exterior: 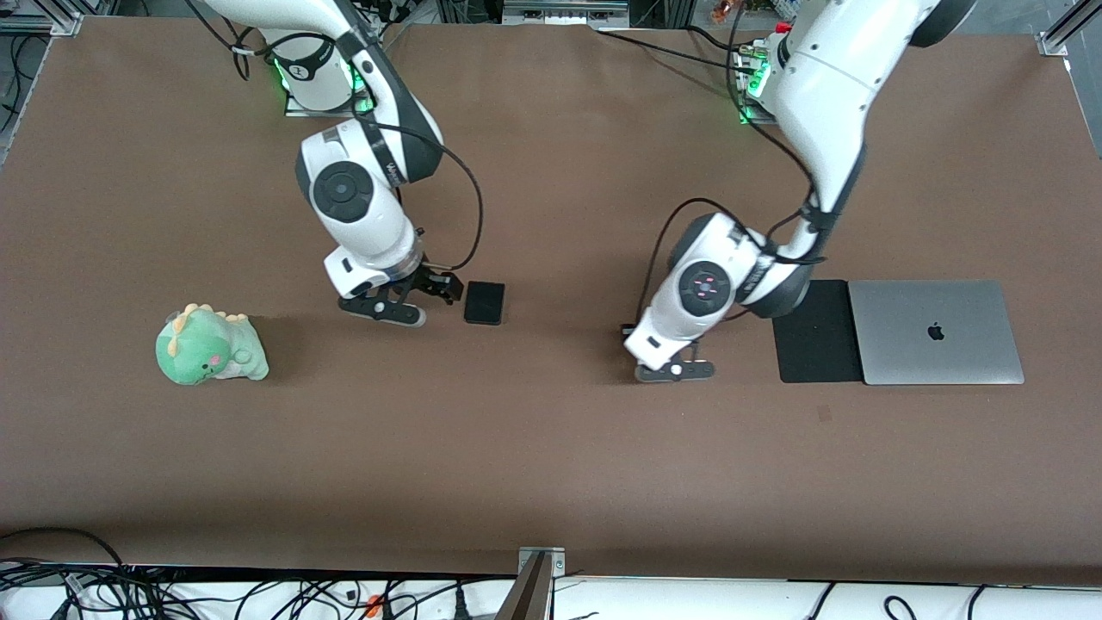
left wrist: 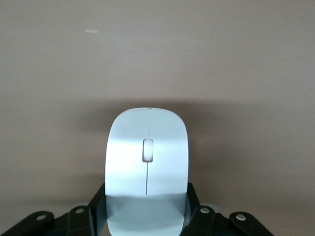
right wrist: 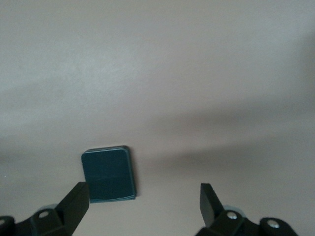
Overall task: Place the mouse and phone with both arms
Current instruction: 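Carry the mouse onto the black pad while the right gripper grasps the phone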
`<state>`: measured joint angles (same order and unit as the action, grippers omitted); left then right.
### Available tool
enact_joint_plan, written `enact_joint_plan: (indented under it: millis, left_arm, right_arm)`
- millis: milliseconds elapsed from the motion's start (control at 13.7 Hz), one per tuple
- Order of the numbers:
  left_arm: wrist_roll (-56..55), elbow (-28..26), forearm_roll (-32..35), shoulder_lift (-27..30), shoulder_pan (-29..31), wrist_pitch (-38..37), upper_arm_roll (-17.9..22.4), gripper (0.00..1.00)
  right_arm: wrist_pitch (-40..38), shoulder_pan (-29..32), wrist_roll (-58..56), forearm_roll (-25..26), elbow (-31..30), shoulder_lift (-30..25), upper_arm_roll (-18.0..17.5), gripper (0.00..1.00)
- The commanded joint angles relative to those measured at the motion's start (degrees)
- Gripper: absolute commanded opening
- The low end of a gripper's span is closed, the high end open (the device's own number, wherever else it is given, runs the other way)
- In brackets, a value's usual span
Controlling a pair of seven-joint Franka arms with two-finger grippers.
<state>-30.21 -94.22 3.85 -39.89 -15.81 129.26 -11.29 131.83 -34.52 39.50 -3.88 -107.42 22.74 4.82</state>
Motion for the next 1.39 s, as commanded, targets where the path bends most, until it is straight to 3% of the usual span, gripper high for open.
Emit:
enact_joint_plan:
  millis: [0,292,510,875,1094,1167,1240,1312]
  left_arm:
    - [6.63,-11.22,1.42,7.36,4.46,-0.15,-0.92,0.48]
    - [17.69,-17.83,1.51,12.02,13.58,-0.41,-0.92,0.49]
    - [29.83,-18.02,1.42,12.03,21.6,-2.6,-0.92,0.49]
    - [30.56,-17.85,1.51,11.07,23.63,-2.43,0.39,0.51]
    - [30.56,-17.32,1.51,9.92,23.72,-1.99,0.92,0.64]
    - [30.56,-17.23,1.51,9.83,23.72,-1.99,0.92,0.77]
    - [30.56,-16.97,1.6,9.74,23.72,-1.99,1.27,0.96]
    - [30.56,-16.88,1.6,9.57,23.81,-2.08,1.62,1.0]
  right_arm:
    - [4.38,-3.0,3.03,-0.34,-0.34,2.74,0.45,1.0]
    - [10.89,-7.23,3.04,0.71,-0.25,8.27,0.63,1.0]
    - [14.5,-8.2,2.95,3.25,-0.25,11.09,0.63,1.0]
    - [16.43,-8.2,1.72,4.49,-0.6,12.5,0.72,1.0]
    - [18.1,-8.72,1.81,5.01,-0.6,13.56,0.72,1.0]
    - [18.46,-8.81,1.72,5.37,-0.69,14.17,0.72,1.0]
    - [18.55,-8.81,1.81,5.37,-0.69,14.35,0.72,1.0]
    - [18.55,-8.9,1.81,5.37,-0.69,14.35,0.72,1.0]
